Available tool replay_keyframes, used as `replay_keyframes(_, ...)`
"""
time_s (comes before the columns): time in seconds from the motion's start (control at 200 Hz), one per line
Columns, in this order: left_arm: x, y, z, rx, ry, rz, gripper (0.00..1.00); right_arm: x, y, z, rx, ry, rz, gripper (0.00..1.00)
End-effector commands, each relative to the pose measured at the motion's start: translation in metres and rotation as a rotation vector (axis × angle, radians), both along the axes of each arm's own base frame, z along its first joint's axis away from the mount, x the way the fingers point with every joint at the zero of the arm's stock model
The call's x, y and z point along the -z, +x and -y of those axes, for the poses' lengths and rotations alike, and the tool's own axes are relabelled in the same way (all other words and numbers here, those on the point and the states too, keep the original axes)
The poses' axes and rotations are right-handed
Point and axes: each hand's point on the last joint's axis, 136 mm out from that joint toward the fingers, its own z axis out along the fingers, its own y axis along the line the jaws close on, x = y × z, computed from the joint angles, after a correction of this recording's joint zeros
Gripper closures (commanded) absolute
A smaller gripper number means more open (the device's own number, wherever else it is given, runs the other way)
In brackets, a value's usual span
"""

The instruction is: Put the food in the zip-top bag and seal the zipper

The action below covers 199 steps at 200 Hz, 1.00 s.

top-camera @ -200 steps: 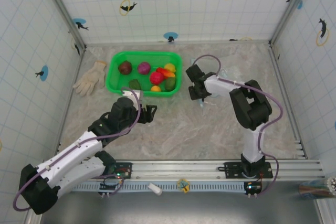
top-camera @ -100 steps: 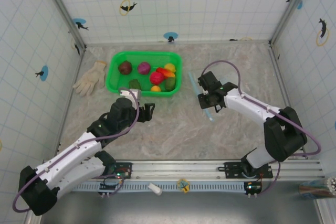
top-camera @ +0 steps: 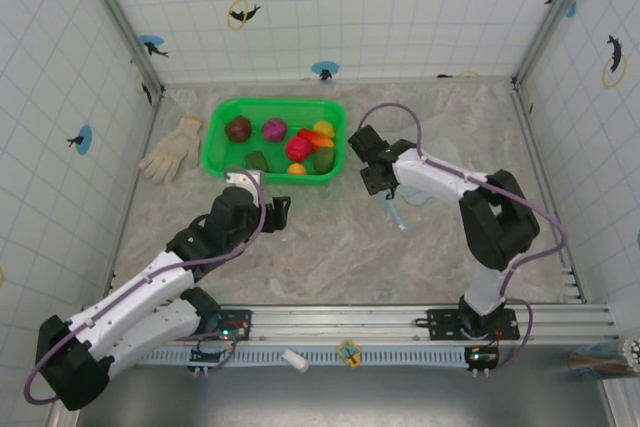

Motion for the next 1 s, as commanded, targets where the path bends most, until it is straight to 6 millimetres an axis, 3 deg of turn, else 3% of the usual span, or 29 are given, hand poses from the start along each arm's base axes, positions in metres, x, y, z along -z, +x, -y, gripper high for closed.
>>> replay_keyframes(0.0,-0.003,0.001,-0.002,-0.002,0.026,0.013,0.17,0.003,0.013,0.001,0.016,-0.047,0.016,0.42)
replay_keyframes(0.305,-0.003,0.004,-0.007,-0.033,0.047,0.018,0.17,0.035,0.021,0.014,0.066,-0.082,-0.02,0.5)
replay_keyframes(0.465,-0.002,0.005,-0.008,-0.04,0.053,0.02,0.18,0.039,0.017,0.018,0.075,-0.066,-0.017,0.81)
replay_keyframes(0.55,-0.002,0.006,-0.01,-0.046,0.058,0.021,0.18,0.026,0.019,0.014,0.069,-0.016,0.003,1.0)
replay_keyframes(0.771,0.002,0.006,0.0,-0.019,0.044,-0.021,0.18,-0.023,0.017,0.012,0.088,0.19,0.03,1.0)
replay_keyframes(0.991,-0.017,0.009,0.05,0.111,-0.095,-0.136,0.17,-0.066,-0.009,-0.001,0.058,0.445,0.02,1.0)
